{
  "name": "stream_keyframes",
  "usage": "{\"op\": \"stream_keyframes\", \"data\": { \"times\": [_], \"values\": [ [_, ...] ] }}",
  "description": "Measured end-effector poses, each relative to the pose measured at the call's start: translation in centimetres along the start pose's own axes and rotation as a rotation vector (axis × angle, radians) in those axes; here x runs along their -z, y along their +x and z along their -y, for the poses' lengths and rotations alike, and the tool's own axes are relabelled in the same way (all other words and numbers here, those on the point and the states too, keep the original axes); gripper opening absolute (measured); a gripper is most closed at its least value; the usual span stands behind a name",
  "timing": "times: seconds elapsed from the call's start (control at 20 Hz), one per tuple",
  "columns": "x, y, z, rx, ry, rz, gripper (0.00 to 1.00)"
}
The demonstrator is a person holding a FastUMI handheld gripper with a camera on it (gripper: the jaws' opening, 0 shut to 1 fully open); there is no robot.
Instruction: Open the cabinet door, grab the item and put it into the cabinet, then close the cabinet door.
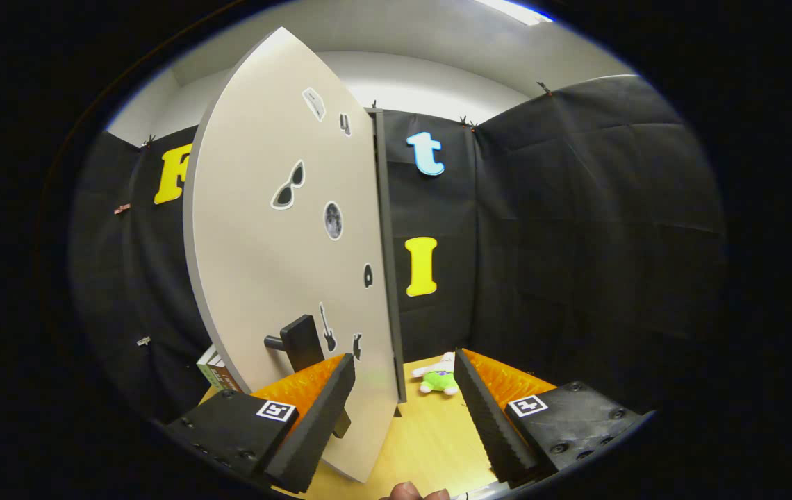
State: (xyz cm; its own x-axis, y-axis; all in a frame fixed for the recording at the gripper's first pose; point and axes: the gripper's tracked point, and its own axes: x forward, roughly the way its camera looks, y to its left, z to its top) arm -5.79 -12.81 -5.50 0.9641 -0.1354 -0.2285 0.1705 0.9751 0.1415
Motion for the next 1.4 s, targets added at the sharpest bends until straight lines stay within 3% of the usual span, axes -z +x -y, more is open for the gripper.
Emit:
{"op": "stream_keyframes", "data": {
  "times": [0.55,1.4],
  "values": [
    [1.4,2.4,-10.6,-0.184,-0.042,-0.029,0.95],
    [0.4,2.1,-12.4,-0.169,-0.084,0.024,0.97]
  ]
}}
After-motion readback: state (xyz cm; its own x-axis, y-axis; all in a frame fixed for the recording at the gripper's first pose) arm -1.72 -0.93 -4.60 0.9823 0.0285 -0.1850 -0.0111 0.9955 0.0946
